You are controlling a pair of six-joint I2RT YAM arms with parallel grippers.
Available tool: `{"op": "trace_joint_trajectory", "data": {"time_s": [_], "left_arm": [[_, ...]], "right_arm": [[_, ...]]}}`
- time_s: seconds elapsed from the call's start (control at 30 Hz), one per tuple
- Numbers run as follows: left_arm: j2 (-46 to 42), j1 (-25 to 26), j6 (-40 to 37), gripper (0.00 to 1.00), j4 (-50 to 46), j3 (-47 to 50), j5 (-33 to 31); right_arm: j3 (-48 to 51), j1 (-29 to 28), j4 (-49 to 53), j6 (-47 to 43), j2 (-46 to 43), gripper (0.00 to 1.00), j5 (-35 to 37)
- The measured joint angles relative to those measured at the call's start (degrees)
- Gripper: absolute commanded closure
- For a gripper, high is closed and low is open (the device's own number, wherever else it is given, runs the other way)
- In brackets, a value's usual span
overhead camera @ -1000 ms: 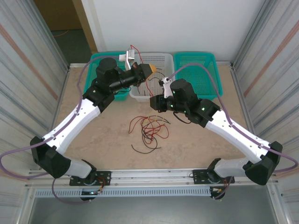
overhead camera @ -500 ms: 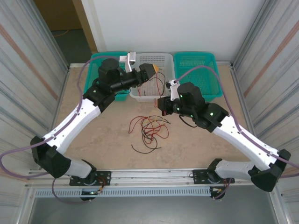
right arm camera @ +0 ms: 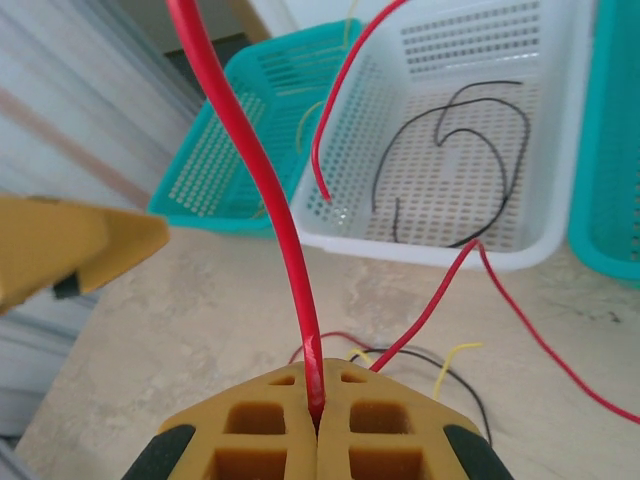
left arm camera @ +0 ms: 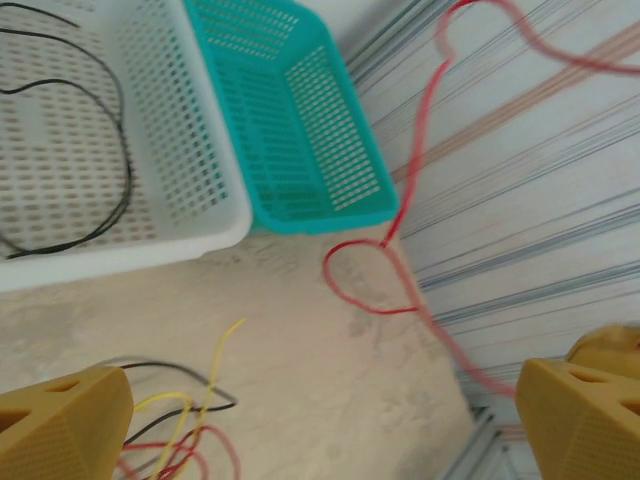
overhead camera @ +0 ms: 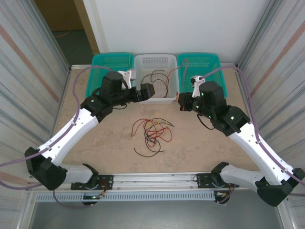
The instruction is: Untangle the cables
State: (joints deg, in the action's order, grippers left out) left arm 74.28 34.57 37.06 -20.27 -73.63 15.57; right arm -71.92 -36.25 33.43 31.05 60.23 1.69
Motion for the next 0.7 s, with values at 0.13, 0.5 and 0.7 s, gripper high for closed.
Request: {"op": "trace_joint_trajectory", "data": {"time_s": [0.13,0.5,0.7], "left_arm": [[-1.97,2.64,-5.73,0.03,-4.48,0.15,-5.7],[-3.21,10.03,-15.69,0.06,-9.75,0.26,-17.88],[-3.28,10.03,-16.31,0.09,-9.97,2.03,-18.08]], "right_arm": [[-2.21,3.5,1.64,0.26,0.0,1.0,-0.11],[-11.65,16.76,6.78,0.37,3.06,1.0,-2.58],[-16.04,26.88,8.46,0.17,8.48,1.0,-5.31]]}}
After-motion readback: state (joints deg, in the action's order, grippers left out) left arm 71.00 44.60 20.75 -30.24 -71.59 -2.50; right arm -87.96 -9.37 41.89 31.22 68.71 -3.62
